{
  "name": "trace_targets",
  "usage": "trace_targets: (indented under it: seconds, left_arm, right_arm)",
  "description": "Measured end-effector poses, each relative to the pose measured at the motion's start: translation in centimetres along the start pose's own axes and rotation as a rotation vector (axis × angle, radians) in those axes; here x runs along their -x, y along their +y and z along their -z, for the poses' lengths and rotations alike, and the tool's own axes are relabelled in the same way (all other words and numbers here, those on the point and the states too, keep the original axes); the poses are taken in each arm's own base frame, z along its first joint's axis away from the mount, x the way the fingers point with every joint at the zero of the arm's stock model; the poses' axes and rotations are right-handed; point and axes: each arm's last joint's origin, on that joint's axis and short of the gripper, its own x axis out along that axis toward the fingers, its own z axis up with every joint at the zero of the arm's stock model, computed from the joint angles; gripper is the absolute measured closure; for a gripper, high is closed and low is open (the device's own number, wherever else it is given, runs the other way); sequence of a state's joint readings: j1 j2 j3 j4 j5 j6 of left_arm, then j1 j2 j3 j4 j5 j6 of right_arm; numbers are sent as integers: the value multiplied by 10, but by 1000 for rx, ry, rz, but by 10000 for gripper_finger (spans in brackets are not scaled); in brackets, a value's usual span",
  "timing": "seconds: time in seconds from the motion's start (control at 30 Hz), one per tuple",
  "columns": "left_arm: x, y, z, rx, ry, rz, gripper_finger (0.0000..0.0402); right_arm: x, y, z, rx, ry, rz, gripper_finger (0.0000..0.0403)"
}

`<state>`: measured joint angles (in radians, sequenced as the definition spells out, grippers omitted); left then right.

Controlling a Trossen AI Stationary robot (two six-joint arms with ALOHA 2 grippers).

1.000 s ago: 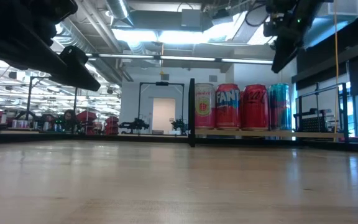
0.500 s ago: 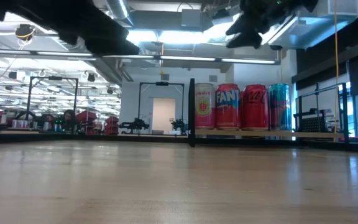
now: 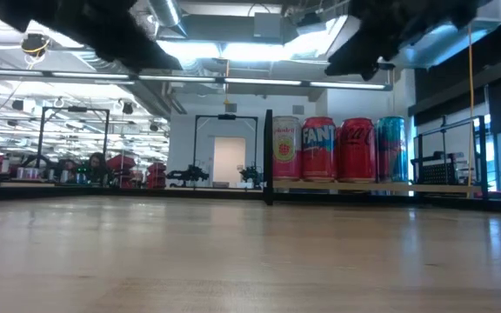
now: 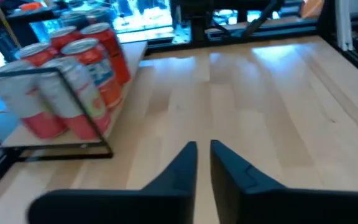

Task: Place canned beverage on shelf
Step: Return to Home Position

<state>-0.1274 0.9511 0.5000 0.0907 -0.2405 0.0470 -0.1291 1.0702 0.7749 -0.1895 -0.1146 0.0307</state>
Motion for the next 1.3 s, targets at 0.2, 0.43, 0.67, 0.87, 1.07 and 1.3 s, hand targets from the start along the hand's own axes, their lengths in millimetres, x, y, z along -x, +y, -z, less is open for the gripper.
trace_targets:
  seconds: [0.2, 0.43, 0.67, 0.87, 1.07, 1.3]
  left_arm:
    - [22, 11, 24, 44, -68, -15, 397]
    - [43, 14, 47, 63, -148, -18, 399]
    - [54, 13, 73, 97, -203, 18, 401]
    - [57, 12, 91, 121, -229, 26, 401]
    - [59, 12, 102, 119, -261, 42, 401]
    - [63, 13, 101, 126, -284, 38, 401]
  right_arm:
    - [13, 11, 23, 15, -106, -48, 378]
    - [28, 10, 50, -22, -202, -33, 380]
    - [35, 9, 70, -25, -251, -25, 376]
    - [34, 7, 86, -27, -288, 23, 375]
    - [36, 6, 101, -26, -325, 36, 375]
    - [41, 3, 124, -52, -348, 83, 375]
